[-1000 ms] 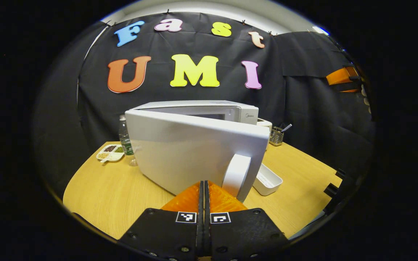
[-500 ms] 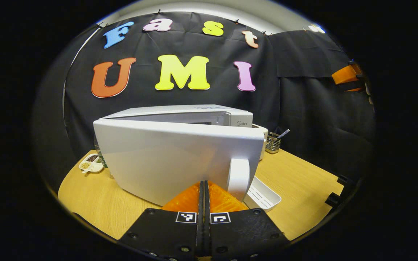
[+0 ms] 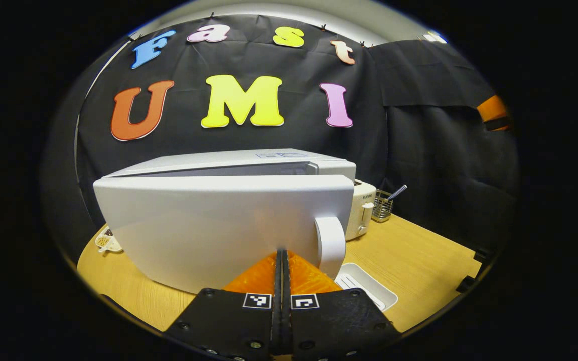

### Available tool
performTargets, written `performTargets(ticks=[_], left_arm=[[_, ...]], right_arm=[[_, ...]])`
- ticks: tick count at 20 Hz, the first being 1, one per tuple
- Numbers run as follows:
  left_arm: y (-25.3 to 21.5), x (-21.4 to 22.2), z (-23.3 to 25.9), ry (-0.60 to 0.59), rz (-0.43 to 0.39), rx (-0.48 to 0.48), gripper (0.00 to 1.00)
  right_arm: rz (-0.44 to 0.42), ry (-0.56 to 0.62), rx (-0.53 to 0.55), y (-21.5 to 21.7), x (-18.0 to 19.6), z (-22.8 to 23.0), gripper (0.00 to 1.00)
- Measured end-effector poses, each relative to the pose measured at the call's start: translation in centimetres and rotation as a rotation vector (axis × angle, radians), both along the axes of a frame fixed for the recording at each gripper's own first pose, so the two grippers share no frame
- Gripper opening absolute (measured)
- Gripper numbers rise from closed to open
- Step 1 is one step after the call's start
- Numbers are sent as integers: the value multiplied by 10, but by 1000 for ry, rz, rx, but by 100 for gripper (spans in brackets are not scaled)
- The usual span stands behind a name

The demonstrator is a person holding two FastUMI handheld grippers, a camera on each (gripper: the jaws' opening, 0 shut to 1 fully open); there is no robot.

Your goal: Open the microwave oven with the left hand, put the food in, and close the microwave oven.

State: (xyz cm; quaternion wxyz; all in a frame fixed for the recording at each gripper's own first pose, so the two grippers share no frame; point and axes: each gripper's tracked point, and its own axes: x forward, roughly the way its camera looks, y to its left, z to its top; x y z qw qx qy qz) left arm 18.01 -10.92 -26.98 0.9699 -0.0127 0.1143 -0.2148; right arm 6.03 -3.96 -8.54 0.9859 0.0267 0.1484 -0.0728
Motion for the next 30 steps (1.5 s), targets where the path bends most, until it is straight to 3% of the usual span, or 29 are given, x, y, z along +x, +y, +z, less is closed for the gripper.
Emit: performTargets(ticks=[9,10,11,17,18,19,22,23,25,26,27,28,29,30], left_arm=[[-5,52,0,-5,49,-3,0],[-6,51,-2,-6,47,-6,0],[-6,52,-2,-6,46,-6,0],[-8,56,-2,-14,66,10,0],[-9,56,-2,-14,67,10,0],[-8,56,-2,-15,68,11,0],[-11,65,0,-41,83,11,0],[-10,62,-6,-7,89,24,0],[-14,65,-4,-18,86,32,0],[-13,64,-5,-11,88,34,0],[-15,65,-5,-10,88,28,0],[-13,64,-5,-3,93,24,0],[-12,64,-5,1,97,24,0],[-8,64,-3,2,108,32,0]], right_arm=[[-37,16,-8,-18,5,-1,100],[-38,15,-9,-19,6,0,91],[-39,15,-10,-19,6,-1,100],[-23,26,11,-16,15,-6,100],[-22,27,12,-17,16,-6,91],[-19,26,12,-16,16,-6,100],[-14,32,14,-14,17,-8,100],[-10,36,13,-13,16,-9,91],[-2,39,8,-11,15,-10,91],[2,41,9,-11,16,-11,100],[8,46,12,-8,16,-12,91],[11,46,13,-8,17,-12,100],[14,41,14,-8,16,-11,91],[18,42,13,-7,15,-11,91]])
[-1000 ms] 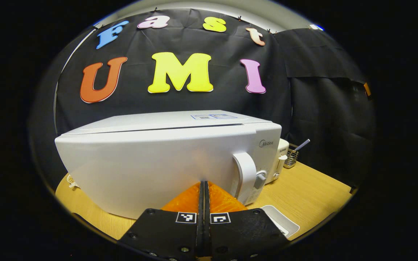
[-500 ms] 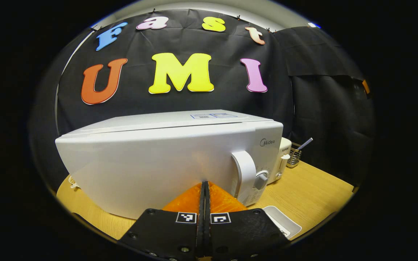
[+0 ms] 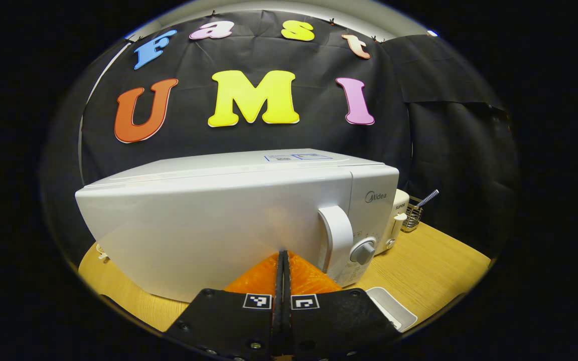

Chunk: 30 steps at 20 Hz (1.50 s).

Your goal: Open the microwave oven with the left hand, put the food in, and close the microwave oven.

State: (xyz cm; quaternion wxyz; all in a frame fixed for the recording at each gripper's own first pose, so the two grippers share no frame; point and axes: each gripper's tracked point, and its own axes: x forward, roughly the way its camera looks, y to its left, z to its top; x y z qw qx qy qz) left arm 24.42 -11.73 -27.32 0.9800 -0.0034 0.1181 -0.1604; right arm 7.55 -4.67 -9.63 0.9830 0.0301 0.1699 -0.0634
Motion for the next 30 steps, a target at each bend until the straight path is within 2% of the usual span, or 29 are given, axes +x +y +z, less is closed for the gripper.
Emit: performTargets(ticks=[3,4,5,6,7,8,9,10,11,12,16,17,18,19,24,25,26,27,28,29,30], left_arm=[[2,-10,7,-2,-7,-5,0],[8,-13,12,-9,6,4,0],[10,-19,18,-11,0,-9,0],[6,-26,19,8,-16,-49,19],[4,-34,20,33,-30,-79,45],[12,-36,24,25,-6,-79,70],[23,-37,29,9,20,-64,95],[28,-43,32,4,28,-57,94],[34,-49,35,1,37,-53,94],[39,-54,40,-7,45,-46,94],[71,-87,61,-14,86,-39,93],[80,-99,72,-18,95,-55,93],[91,-112,81,-19,105,-61,93],[103,-124,91,-24,116,-66,93],[158,-178,150,-57,192,-88,94],[166,-188,162,-58,206,-99,94],[174,-196,174,-67,221,-108,93],[183,-204,186,-80,237,-110,93],[192,-211,198,-97,252,-104,93],[199,-218,209,-109,265,-95,93],[203,-226,214,-106,275,-82,93]], right_arm=[[11,0,-1,1,-3,-1,91],[15,0,-2,3,-3,-2,100],[21,-1,3,6,-4,-1,100],[27,-4,8,10,-5,-1,100],[33,-3,10,13,-6,-2,91],[40,-7,10,16,-7,-2,100],[45,-13,7,20,-9,-1,100],[47,-14,3,22,-10,-2,100],[53,-14,7,26,-12,-1,90],[61,-15,11,30,-13,-1,100],[99,-27,-14,52,-24,-1,100],[114,-31,-26,58,-28,-2,91],[127,-36,-35,66,-31,-2,91],[141,-42,-36,74,-34,-2,100],[196,-95,-19,115,-49,6,100],[204,-106,-12,122,-53,8,91],[209,-122,-3,128,-55,13,100],[215,-137,7,133,-58,18,100],[219,-150,15,137,-60,24,91],[219,-163,27,140,-63,30,91],[211,-177,36,141,-65,36,100]])
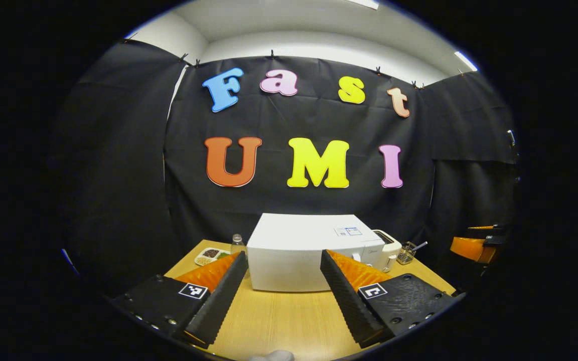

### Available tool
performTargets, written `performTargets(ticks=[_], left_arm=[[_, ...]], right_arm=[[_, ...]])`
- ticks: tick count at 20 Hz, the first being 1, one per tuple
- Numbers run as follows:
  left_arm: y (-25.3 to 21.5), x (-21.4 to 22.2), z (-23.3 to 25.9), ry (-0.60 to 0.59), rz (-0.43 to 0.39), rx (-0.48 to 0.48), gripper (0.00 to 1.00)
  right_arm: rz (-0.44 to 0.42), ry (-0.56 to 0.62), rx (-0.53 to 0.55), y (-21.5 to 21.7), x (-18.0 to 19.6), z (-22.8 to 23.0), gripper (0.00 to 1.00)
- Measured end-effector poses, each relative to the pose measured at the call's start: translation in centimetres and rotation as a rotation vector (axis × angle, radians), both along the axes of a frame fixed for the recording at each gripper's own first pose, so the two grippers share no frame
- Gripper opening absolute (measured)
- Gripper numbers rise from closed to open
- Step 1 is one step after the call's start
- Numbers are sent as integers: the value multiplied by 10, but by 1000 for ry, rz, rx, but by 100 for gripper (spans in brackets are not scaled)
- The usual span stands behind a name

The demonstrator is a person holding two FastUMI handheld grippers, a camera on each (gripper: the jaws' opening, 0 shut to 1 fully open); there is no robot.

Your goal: Open the microwave oven with the left hand, put the food in, and close the microwave oven.

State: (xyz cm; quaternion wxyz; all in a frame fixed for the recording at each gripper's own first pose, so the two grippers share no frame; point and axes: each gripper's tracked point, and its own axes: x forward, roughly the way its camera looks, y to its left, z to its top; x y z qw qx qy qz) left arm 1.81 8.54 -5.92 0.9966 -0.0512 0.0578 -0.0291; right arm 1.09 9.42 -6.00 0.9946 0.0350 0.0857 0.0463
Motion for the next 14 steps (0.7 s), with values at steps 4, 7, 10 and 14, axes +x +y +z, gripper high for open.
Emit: performTargets(ticks=[4,7,10,14], left_arm=[[0,-20,38,-58,-17,27,93],[3,-30,56,-103,-12,63,93],[-3,-36,65,-133,-23,58,93],[-1,-40,69,-141,-13,36,93]], right_arm=[[-42,-62,8,-4,-7,32,100],[-58,-98,23,-3,-13,52,90],[-64,-135,11,-2,-19,70,100],[-58,-159,-13,4,-28,83,90]])
